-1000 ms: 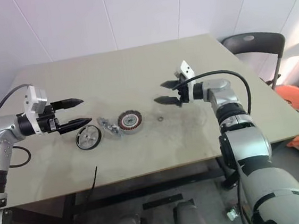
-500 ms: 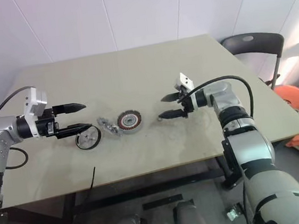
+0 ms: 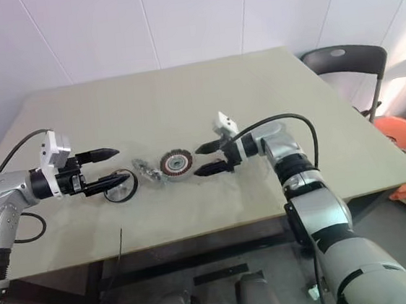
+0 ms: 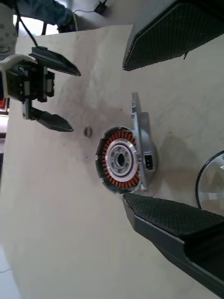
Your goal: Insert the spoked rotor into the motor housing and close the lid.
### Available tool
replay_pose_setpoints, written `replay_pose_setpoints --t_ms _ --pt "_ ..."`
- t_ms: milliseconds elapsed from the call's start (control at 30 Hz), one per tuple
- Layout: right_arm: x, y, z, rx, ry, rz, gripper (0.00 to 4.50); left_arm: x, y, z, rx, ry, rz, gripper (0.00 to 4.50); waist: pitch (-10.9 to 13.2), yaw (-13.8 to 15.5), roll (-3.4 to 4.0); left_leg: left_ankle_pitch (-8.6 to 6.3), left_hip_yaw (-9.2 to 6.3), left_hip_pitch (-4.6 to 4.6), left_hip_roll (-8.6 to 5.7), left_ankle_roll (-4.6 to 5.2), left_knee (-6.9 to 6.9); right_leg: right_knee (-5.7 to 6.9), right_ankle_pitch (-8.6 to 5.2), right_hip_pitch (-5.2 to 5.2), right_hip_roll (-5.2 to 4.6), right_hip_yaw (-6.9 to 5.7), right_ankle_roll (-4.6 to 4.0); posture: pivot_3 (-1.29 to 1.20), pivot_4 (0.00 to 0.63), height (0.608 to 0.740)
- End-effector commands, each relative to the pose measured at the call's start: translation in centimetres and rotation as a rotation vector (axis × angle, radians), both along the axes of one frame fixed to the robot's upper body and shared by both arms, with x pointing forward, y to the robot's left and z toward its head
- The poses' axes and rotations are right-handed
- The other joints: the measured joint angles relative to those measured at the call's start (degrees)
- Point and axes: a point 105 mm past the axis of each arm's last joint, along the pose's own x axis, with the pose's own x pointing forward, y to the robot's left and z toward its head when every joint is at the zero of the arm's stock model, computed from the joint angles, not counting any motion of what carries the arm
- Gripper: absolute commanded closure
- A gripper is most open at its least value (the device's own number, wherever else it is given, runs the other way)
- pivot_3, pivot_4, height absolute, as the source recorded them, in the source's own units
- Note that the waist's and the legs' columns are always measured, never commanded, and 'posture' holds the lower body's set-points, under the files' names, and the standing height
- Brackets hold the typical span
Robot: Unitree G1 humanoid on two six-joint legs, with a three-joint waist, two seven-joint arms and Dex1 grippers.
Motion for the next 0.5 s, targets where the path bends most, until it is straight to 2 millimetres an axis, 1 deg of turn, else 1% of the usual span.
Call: replay_pose_setpoints --t_ms 33,167,367,400,500 --pt "-0.2 2.2 3.2 0.072 -0.054 0.067 0.95 -0.1 0.3 1.3 -0.019 -0.060 0.023 0.00 0.00 -0.02 0.00 0.00 0.00 0.01 0.00 -0.01 0.00 0.01 0.00 0.00 0.00 0.00 0.00 0.00 0.000 0.740" --pt "-1.0 3.5 3.2 0.076 -0.038 0.117 2.36 -0.2 0.5 1.1 -0.024 -0.059 0.040 0.00 0.00 0.00 0.00 0.01 -0.01 0.01 0.00 -0.02 0.00 0.05 0.00 -0.02 0.00 -0.01 0.00 0.00 0.000 0.740" --pt "-1.3 4.3 2.3 0.037 -0.014 0.141 4.35 -0.5 0.3 0.7 -0.029 -0.054 0.049 0.00 -0.01 0.05 -0.02 0.03 -0.01 0.00 -0.02 -0.07 0.04 0.07 0.00 -0.01 -0.03 -0.03 0.00 0.00 0.000 0.740" --pt "-1.3 4.5 2.0 0.024 -0.010 0.141 4.43 -0.6 0.3 0.7 -0.031 -0.054 0.050 0.00 -0.01 0.04 -0.02 0.03 -0.01 0.00 -0.02 -0.07 0.04 0.07 0.00 -0.01 -0.03 -0.02 0.00 0.00 0.000 0.740" --pt "-1.4 5.0 1.2 0.001 -0.004 0.140 4.43 -0.7 0.2 0.6 -0.036 -0.052 0.053 0.00 -0.01 -0.05 -0.02 0.03 -0.01 0.00 -0.02 -0.07 0.03 0.09 0.00 -0.03 -0.02 -0.03 -0.01 0.00 0.000 0.740"
